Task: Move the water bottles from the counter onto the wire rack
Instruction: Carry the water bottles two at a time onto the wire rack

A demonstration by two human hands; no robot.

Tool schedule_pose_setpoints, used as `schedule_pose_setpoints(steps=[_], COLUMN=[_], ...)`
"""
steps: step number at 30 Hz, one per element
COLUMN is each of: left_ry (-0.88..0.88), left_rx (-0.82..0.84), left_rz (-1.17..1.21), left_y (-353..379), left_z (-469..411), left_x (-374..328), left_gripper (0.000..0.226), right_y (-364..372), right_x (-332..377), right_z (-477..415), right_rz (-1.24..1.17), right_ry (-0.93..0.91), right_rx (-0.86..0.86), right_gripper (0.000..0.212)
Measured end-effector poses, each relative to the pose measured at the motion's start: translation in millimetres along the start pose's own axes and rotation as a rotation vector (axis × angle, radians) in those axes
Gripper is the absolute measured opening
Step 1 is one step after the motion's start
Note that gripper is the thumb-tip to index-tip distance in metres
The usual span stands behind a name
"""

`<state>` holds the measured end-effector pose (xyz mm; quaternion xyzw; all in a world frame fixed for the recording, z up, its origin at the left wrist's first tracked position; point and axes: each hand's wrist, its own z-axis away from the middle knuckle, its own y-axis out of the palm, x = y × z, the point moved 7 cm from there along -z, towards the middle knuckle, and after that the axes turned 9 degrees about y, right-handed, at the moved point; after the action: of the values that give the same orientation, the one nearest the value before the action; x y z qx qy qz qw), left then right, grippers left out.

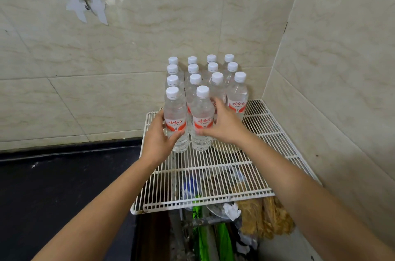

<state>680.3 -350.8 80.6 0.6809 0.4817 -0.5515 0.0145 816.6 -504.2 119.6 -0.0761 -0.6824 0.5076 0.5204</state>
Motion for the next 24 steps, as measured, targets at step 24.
schedule_pose_setpoints(steps=[24], left_ry=[0.002], left_rx=[0.051], left_rz=[-0.491], left_y=[-40], left_z=[71], left_x=[-14], left_gripper=[0.067], right_y=[53], right_x=[-23], right_z=[58], right_rz=[0.045], right_ry=[-0.225], right_rx=[-0.296], right_gripper=[0.078])
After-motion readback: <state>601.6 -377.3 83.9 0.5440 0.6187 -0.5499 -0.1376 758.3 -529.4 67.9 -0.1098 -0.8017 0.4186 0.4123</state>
